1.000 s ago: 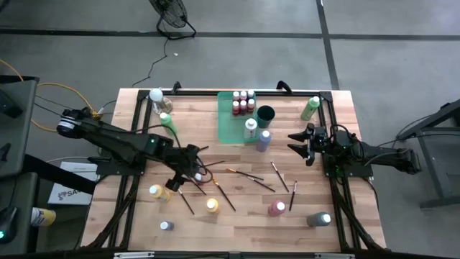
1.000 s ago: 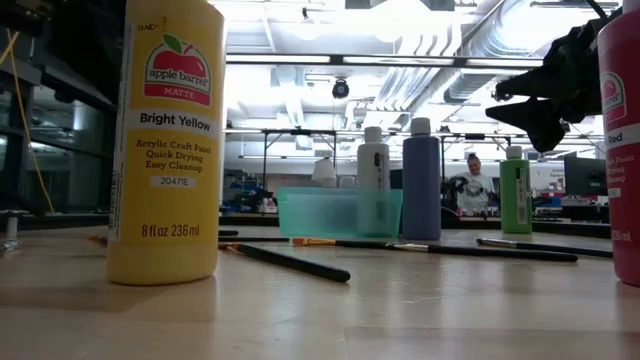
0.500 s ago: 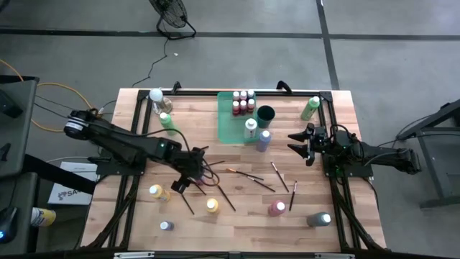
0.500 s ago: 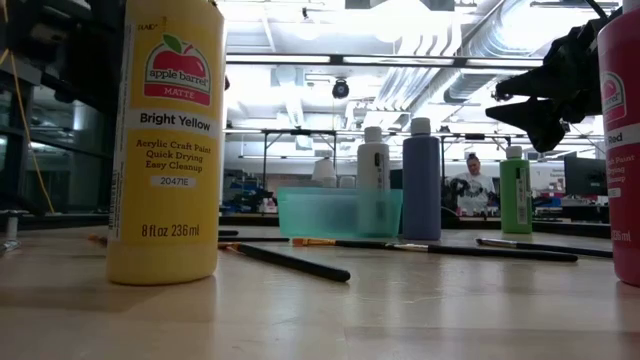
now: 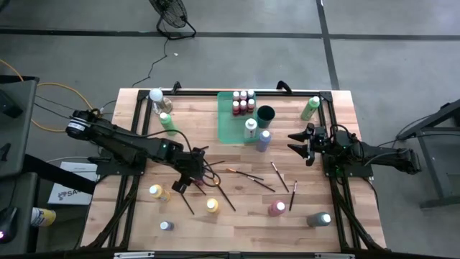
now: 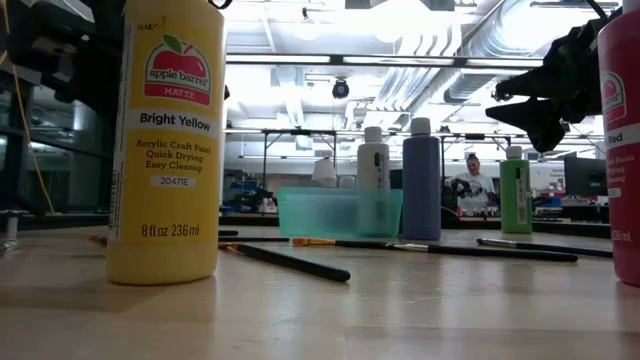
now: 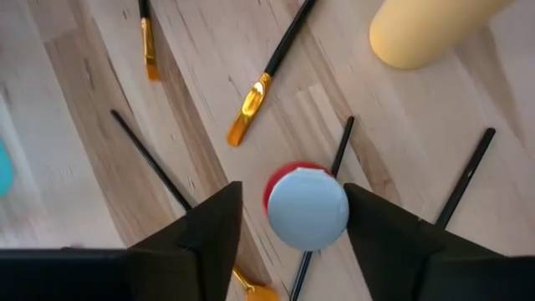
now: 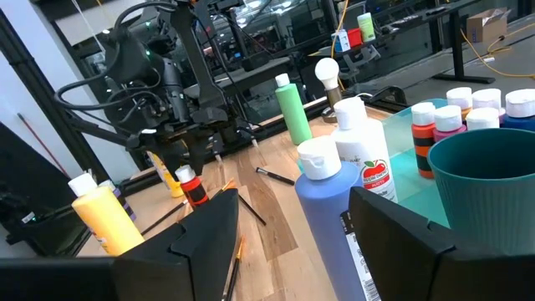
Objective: Pick & Place Paint Supplies
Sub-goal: Put the orange paint bottle into the green bin, then put the purple paint bottle into the green bin
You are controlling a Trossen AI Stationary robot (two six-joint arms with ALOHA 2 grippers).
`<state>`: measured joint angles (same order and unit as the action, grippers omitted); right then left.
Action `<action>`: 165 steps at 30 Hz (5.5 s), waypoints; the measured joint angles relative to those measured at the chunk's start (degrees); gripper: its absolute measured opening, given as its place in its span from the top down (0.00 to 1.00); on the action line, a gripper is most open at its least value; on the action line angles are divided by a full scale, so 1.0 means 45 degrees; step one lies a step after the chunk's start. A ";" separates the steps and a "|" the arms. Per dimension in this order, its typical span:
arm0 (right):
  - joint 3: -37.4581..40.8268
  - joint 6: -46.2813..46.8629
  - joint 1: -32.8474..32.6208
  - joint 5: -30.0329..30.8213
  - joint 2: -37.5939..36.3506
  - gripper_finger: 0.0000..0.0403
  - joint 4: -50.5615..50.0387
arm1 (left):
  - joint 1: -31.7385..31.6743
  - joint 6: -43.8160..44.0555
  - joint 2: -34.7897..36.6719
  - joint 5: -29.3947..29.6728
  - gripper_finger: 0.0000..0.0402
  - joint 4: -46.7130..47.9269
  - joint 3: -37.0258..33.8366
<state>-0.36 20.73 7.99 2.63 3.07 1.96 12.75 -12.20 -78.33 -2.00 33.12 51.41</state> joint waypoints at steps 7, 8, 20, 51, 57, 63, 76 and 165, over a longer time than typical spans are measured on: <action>-0.0001 0.0000 0.0004 0.0000 -0.0003 0.45 0.0000 | 0.0000 0.0313 -0.0001 0.0000 0.65 -0.0043 0.0003; 0.0004 0.0000 0.0001 0.0000 -0.0002 0.45 0.0000 | 0.0000 0.0416 0.0001 0.0000 0.67 -0.0043 0.0003; 0.0001 0.0000 -0.0001 -0.0001 0.0000 0.45 0.0000 | -0.0063 0.1791 0.0224 0.0364 0.70 0.0822 0.0911; 0.0000 0.0000 -0.0001 0.0000 0.0000 0.45 0.0000 | -0.8531 0.2027 -0.3319 0.2189 0.70 0.0965 0.6952; -0.0001 0.0000 -0.0001 0.0000 0.0000 0.45 0.0000 | -0.9103 0.1537 -0.5492 0.1778 0.70 0.2244 0.9278; 0.0004 0.0000 -0.0001 0.0000 0.0000 0.45 0.0000 | -0.9421 0.0783 -0.6957 0.1797 0.70 0.2562 1.0522; 0.0002 0.0000 0.0002 0.0000 -0.0002 0.45 -0.0002 | -0.9973 0.0753 -0.8061 0.2037 0.70 0.1809 1.0577; 0.0004 0.0000 0.0001 0.0002 -0.0003 0.45 0.0000 | -0.4437 0.3240 -0.1605 0.2852 0.44 0.8812 0.8429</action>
<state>-0.34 20.73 8.00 2.64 3.06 1.96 -7.21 2.38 -85.55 10.84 72.77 89.34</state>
